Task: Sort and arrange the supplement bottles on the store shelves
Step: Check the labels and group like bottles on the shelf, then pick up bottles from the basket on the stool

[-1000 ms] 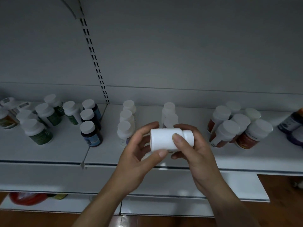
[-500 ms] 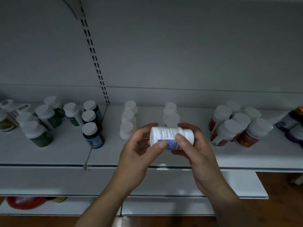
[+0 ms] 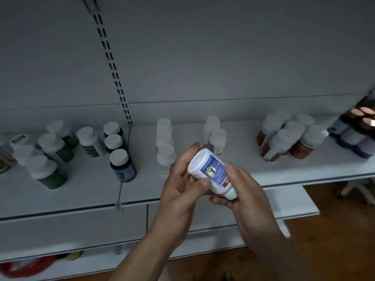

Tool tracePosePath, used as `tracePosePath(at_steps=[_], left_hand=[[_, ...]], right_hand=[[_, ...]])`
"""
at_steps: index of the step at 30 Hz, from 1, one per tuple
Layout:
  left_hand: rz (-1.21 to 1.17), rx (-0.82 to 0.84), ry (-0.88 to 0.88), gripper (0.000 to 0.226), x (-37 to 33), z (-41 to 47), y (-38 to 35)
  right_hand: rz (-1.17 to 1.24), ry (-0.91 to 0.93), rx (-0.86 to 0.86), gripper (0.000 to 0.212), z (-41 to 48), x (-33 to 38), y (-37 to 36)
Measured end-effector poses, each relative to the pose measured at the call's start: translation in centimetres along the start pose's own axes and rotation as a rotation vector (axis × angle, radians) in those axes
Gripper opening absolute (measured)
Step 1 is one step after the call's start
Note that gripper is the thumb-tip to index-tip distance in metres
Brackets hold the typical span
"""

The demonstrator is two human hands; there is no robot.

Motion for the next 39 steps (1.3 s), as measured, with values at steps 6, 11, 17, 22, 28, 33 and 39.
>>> tracePosePath(at_steps=[6, 11, 17, 22, 28, 33, 39], left_hand=[[-0.027, 0.092, 0.073, 0.062, 0.4, -1.1, -1.1], [-0.041, 0.149, 0.119, 0.051, 1.9, -3.0, -4.2], [-0.022, 0.314, 0.188, 0.044, 4.8, -7.3, -12.2], [-0.068, 0.446, 0.259, 0.048, 8.3, -13.1, -21.5], [0.091, 0.752, 0.29, 0.044, 14.1, -21.7, -32.5], [0.305, 1.01, 0.194, 0.039, 18.4, -28.4, -40.9], [0.416, 1.273, 0.146, 0.032, 25.4, -33.6, -48.0]], right_hand=[[0.03, 0.092, -0.135, 0.035, -3.0, -1.3, 1.0], [0.052, 0.108, -0.243, 0.036, -6.1, -1.5, 4.2], [0.13, 0.137, -0.414, 0.027, -12.1, -1.6, 12.2], [0.243, 0.143, -0.567, 0.016, -19.5, -3.1, 22.4], [0.326, 0.161, -0.867, 0.025, -31.3, -5.3, 35.0], [0.377, 0.159, -1.093, 0.043, -39.5, -7.8, 43.7], [0.515, 0.142, -1.267, 0.027, -44.0, -11.8, 52.1]])
Point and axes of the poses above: each hand's wrist, its own z-axis towards the middle knuckle, its own y-axis out of the back of the hand, x = y × z, the point moved 7 cm from there along z, towards the middle knuckle, and after that the axes turned 15 degrees about -y, right-handed, at the moved point
